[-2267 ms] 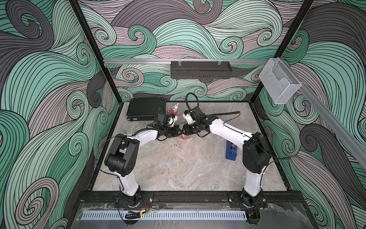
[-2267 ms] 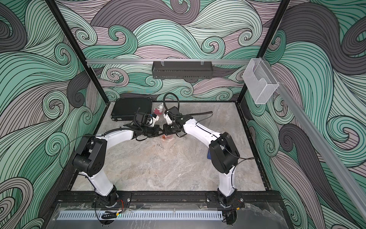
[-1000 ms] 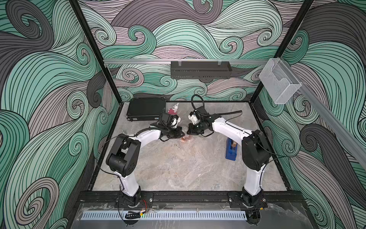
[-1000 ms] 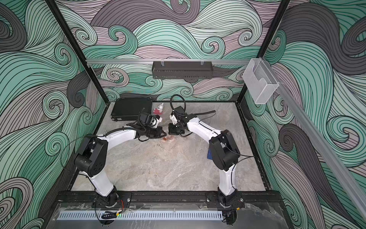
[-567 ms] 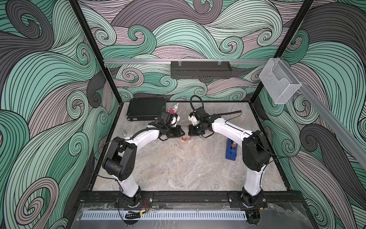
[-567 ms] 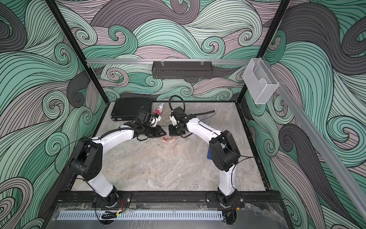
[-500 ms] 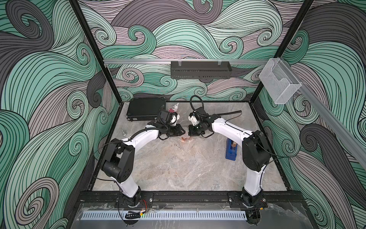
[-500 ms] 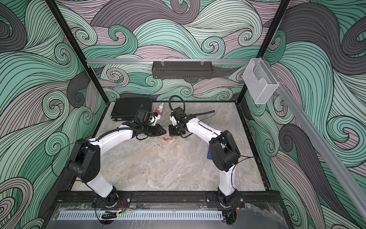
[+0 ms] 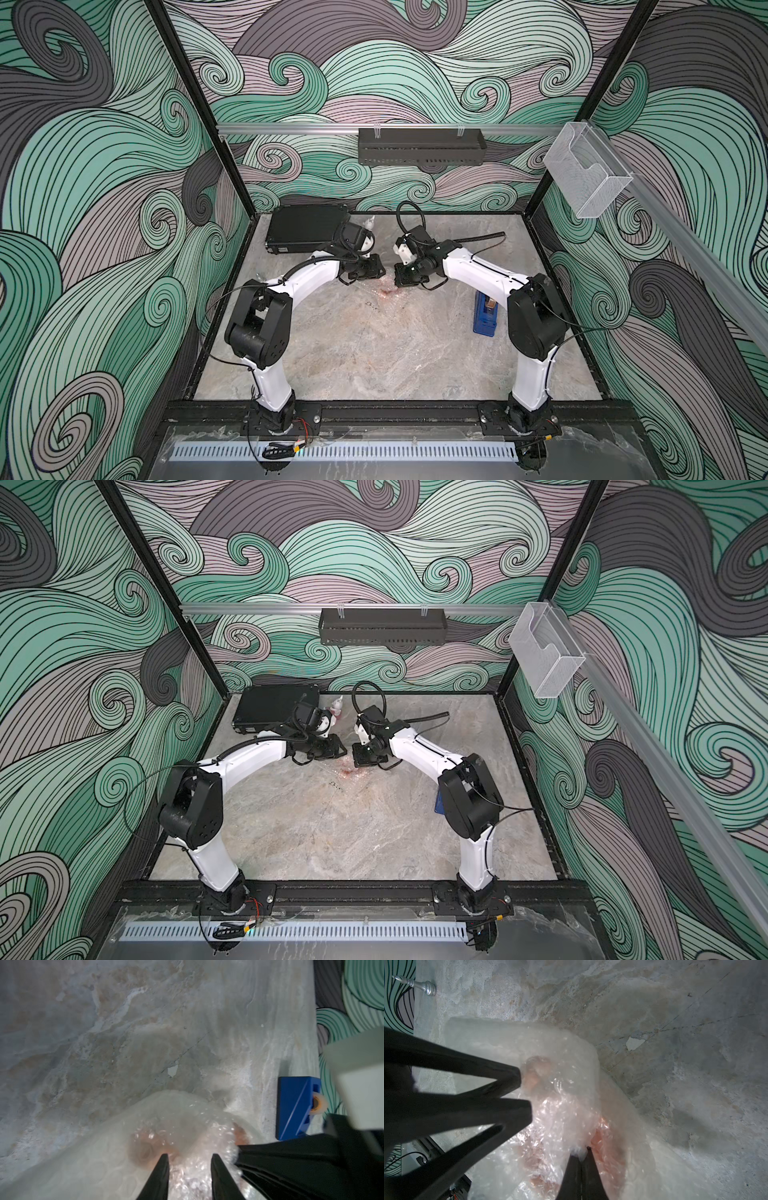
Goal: Wrap mugs in bubble wrap
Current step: Wrap the mug in bubble wrap.
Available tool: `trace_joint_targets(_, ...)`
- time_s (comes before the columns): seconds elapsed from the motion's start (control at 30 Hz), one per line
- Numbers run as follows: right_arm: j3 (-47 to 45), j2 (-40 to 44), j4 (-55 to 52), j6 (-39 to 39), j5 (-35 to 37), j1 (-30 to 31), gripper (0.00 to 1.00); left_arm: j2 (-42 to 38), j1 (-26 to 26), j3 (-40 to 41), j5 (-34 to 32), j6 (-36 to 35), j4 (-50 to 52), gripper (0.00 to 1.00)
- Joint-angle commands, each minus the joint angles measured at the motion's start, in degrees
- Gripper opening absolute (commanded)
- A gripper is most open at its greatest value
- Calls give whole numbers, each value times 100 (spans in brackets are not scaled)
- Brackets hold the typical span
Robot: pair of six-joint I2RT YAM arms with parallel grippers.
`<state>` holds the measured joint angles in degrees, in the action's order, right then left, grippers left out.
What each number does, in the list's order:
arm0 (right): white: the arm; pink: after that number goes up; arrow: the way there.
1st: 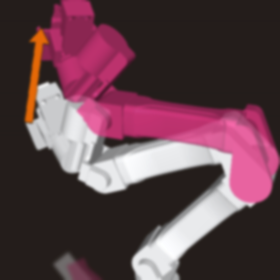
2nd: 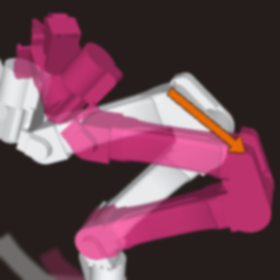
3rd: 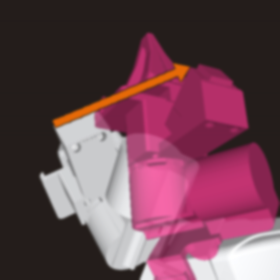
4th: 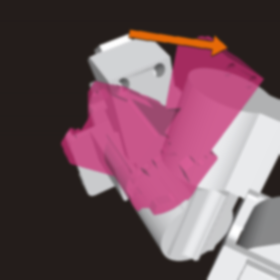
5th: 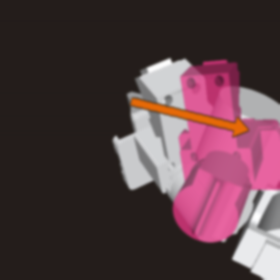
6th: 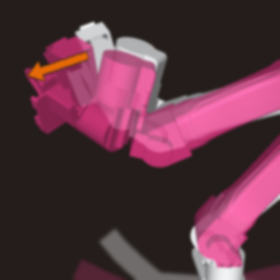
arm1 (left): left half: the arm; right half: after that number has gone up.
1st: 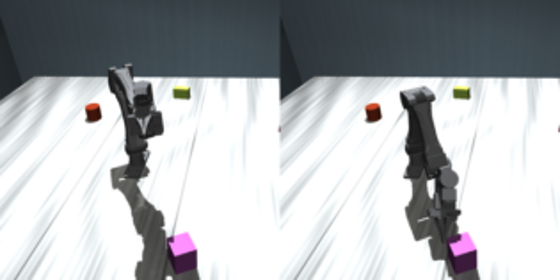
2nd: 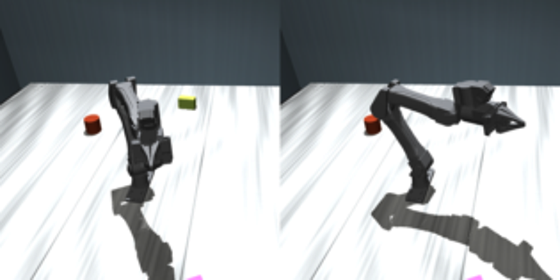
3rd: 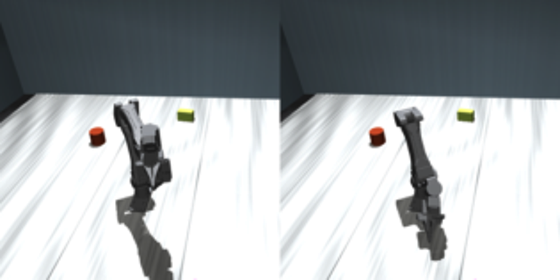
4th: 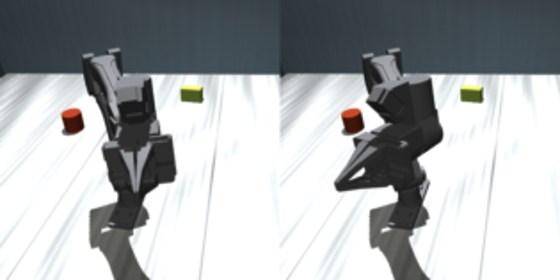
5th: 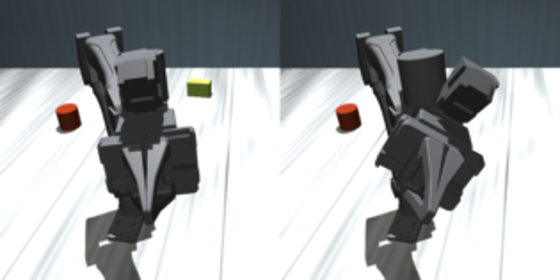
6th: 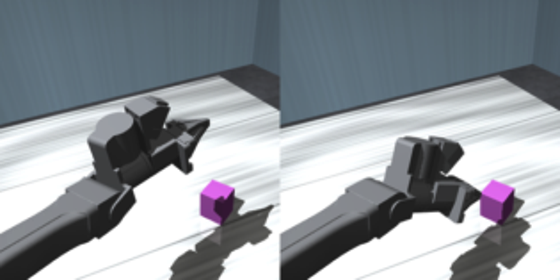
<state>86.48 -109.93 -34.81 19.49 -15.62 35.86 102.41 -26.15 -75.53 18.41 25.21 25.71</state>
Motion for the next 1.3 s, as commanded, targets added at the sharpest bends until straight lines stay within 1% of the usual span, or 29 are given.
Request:
trace_joint_targets(0.0, -70, 77, -255, -60, 22, 70, 0, 98, -121, 29, -268, -199, 295, 34)
trace_joint_targets(0.13, -15, 146, -244, -37, -6, 80, 0, 150, -255, 106, -406, -269, 390, 34)
trace_joint_targets(0.27, 56, 222, -224, 0, -35, 78, 0, 44, -338, 229, -471, -248, 409, 33)
trace_joint_targets(0.33, 86, 256, -221, 18, -13, 79, 0, -46, -388, 255, -605, -239, 475, 33)
trace_joint_targets(0.37, 89, 282, -221, 33, -9, 78, 2, -90, -421, 273, -704, -233, 515, 33)
trace_joint_targets(0.43, 63, 367, -221, 67, 3, 79, 10, -155, -473, 308, -822, -229, 548, 34)
trace_joint_targets(0.53, -105, 648, -112, 187, 64, 79, 24, -146, -536, 319, -999, -204, 601, 33)
trace_joint_targets(0.63, -333, 983, 26, 312, 168, 70, 34, -78, -571, 310, -1068, -175, 610, 33)
trace_joint_targets(0.67, -394, 1081, 39, 354, 227, 70, 39, -69, -580, 302, -1068, -152, 611, 33)
trace_joint_targets(0.77, -663, 1319, 149, 447, 514, 67, 46, -102, -619, 310, -1059, -79, 610, 33)
trace_joint_targets(0.83, -754, 1375, 183, 489, 594, 40, 47, -149, -654, 324, -1056, 1, 618, 33)
trace_joint_targets(0.87, -770, 1377, 197, 510, 523, 11, 46, -169, -672, 324, -1043, 53, 610, 34)
trace_joint_targets(0.93, -912, 1441, 538, 627, 135, -34, 37, -208, -698, 343, -1046, 170, 606, 34)
trace_joint_targets(1.0, -1016, 1466, 890, 806, -256, -44, 24, -206, -717, 363, -1015, 261, 584, 34)
trace_joint_targets(1.13, -887, 1145, 1094, 1024, -736, -48, 0, -186, -760, 407, -1032, 342, 540, 34)
trace_joint_targets(1.27, -879, 791, 1369, 1195, -906, -22, 0, -204, -780, 449, -1077, 446, 514, 34)
